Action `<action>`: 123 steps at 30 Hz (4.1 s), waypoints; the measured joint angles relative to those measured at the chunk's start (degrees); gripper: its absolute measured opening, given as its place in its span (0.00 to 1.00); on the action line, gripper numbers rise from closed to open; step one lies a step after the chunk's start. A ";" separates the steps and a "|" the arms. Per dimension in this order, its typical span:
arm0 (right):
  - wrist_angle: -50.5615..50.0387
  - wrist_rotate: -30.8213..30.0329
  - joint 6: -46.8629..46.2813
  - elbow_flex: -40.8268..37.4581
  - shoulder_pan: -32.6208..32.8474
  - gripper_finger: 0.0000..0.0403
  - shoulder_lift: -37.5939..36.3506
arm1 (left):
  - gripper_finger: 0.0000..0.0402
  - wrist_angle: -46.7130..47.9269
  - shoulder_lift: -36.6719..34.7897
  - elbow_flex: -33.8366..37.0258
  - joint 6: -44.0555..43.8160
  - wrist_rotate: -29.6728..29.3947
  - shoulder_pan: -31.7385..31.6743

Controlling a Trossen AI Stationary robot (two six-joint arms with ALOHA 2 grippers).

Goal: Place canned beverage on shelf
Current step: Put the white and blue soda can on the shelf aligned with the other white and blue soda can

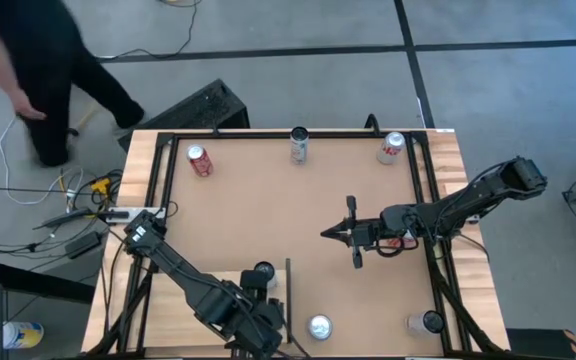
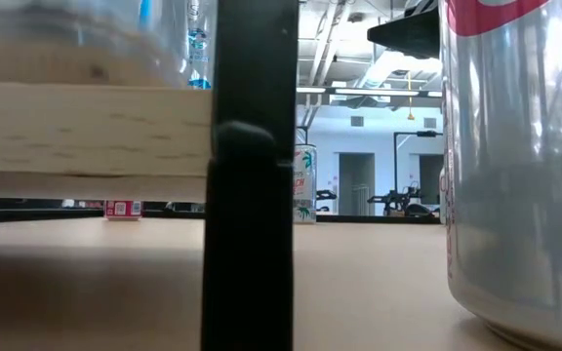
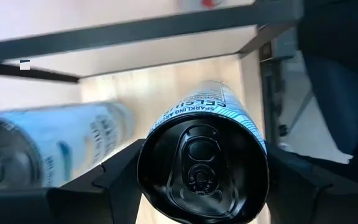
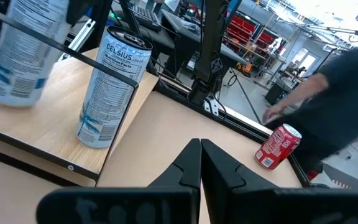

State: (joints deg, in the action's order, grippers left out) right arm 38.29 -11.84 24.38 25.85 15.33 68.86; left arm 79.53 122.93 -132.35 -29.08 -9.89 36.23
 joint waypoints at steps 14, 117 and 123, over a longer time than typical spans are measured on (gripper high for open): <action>-0.10 0.02 0.00 0.00 0.00 0.08 0.00 | 0.61 0.77 0.00 0.00 0.13 0.39 -0.44; -0.12 0.00 0.00 -0.09 -0.02 0.08 0.00 | 0.71 -0.13 -0.22 0.00 -1.99 0.26 -0.87; -0.12 0.00 0.01 -0.07 -0.01 0.08 0.00 | 0.71 -0.05 -0.22 0.00 -0.84 2.64 -1.33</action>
State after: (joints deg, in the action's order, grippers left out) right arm 38.17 -11.84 24.40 25.78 15.32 68.86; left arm 79.47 122.72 -132.35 -29.92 -7.25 34.90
